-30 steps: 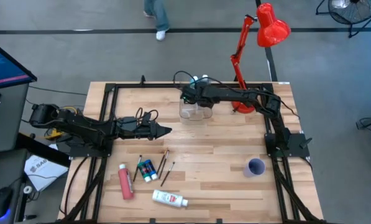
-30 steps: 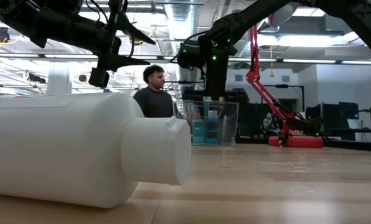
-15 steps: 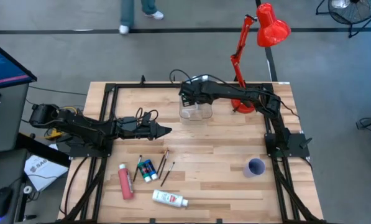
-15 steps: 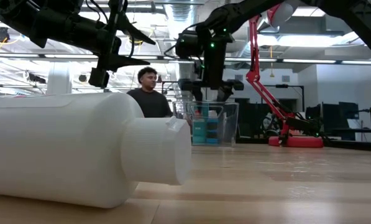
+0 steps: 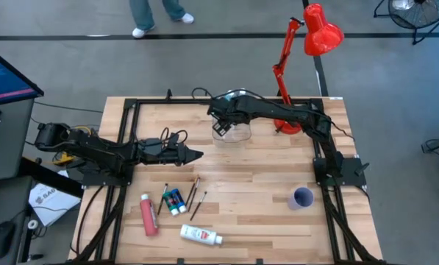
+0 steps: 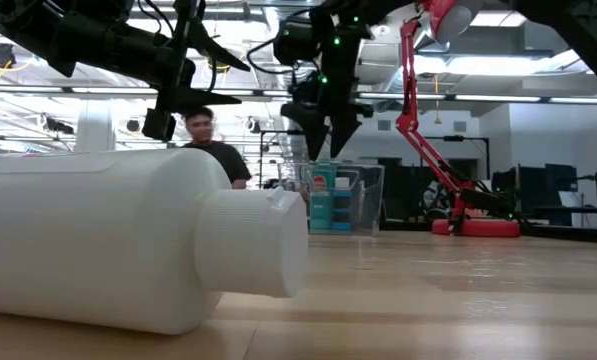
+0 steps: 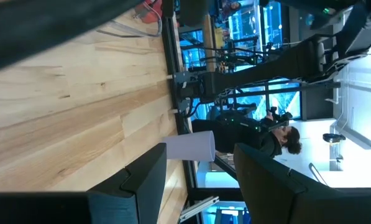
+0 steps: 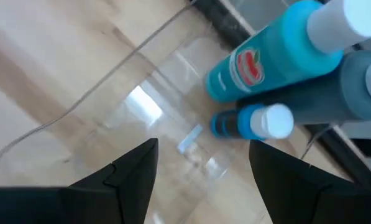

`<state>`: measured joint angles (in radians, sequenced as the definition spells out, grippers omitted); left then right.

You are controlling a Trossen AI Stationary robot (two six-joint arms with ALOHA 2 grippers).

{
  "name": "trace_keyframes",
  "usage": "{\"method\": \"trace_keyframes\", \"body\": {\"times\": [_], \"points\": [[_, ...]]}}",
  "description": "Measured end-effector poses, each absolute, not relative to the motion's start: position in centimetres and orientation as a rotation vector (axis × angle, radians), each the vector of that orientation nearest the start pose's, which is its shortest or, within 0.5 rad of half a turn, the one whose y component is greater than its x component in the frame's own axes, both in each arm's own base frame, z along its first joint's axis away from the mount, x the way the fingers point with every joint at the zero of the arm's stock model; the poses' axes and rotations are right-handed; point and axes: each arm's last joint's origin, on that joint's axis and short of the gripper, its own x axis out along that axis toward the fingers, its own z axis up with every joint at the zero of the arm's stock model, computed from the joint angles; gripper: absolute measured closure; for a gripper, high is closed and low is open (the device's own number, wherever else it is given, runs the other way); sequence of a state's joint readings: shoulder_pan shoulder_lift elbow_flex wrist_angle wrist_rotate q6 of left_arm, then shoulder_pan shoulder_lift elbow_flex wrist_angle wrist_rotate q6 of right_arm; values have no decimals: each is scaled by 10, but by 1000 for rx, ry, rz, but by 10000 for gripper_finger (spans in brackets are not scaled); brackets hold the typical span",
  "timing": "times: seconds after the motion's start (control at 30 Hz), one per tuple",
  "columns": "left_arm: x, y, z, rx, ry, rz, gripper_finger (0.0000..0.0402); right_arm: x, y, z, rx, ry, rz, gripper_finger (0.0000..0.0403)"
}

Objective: Pick & Place Paint Supplies
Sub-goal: Put the blue paint bottle into the transparent bin

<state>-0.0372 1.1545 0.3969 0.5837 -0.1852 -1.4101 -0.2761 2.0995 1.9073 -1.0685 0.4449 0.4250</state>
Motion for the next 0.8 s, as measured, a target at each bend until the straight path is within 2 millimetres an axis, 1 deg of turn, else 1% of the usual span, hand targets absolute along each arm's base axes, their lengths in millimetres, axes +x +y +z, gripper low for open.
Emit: {"method": "trace_keyframes", "body": {"times": [0.07,0.13,0.23,0.37,0.43,0.53,0.8], "points": [[227,-3,204,-1384,39,244,219,411,-130,256,331,1109,-934,158],[227,-3,204,-1384,39,244,219,407,-134,257,450,1102,-989,158],[227,-3,204,-1384,39,244,219,401,-150,257,631,1077,-1023,159],[227,-3,204,-1384,39,244,219,391,-175,256,756,1036,-1092,159],[227,-3,204,-1384,39,244,219,387,-185,256,793,1008,-1116,159],[227,-4,204,-1384,41,241,219,385,-194,257,806,978,-1137,159],[227,-7,204,-1383,50,229,219,386,-195,257,797,969,-1127,159]]}}
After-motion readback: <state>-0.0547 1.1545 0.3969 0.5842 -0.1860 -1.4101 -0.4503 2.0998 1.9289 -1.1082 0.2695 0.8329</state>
